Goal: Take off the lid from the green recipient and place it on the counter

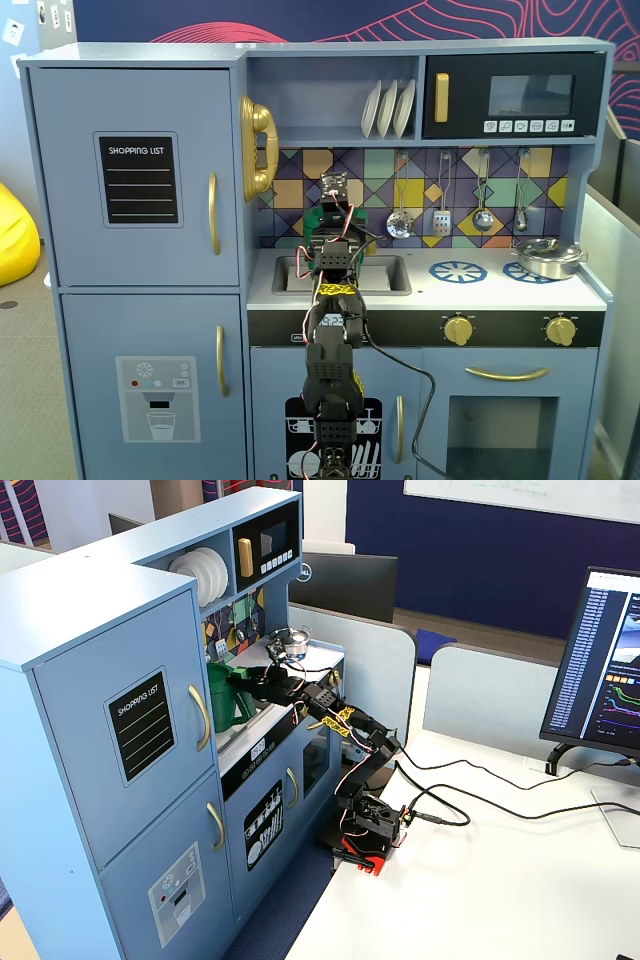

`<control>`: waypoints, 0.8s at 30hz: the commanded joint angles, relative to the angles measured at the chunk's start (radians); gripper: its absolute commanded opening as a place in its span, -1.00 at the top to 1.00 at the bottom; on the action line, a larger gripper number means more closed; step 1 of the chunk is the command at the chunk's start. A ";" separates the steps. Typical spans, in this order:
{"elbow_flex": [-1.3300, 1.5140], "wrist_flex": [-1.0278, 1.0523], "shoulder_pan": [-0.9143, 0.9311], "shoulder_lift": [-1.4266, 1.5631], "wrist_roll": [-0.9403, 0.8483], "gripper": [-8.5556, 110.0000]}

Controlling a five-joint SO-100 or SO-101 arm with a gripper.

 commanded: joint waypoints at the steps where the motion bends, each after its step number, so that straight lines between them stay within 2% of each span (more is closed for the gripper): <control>1: -0.084 -0.035 -0.017 0.002 0.006 0.86; 12: -0.258 -0.060 0.064 -0.046 -0.057 0.86; 21: -0.270 -0.066 0.391 -0.025 0.002 0.86; 24: -0.175 -0.166 0.485 -0.012 0.025 0.86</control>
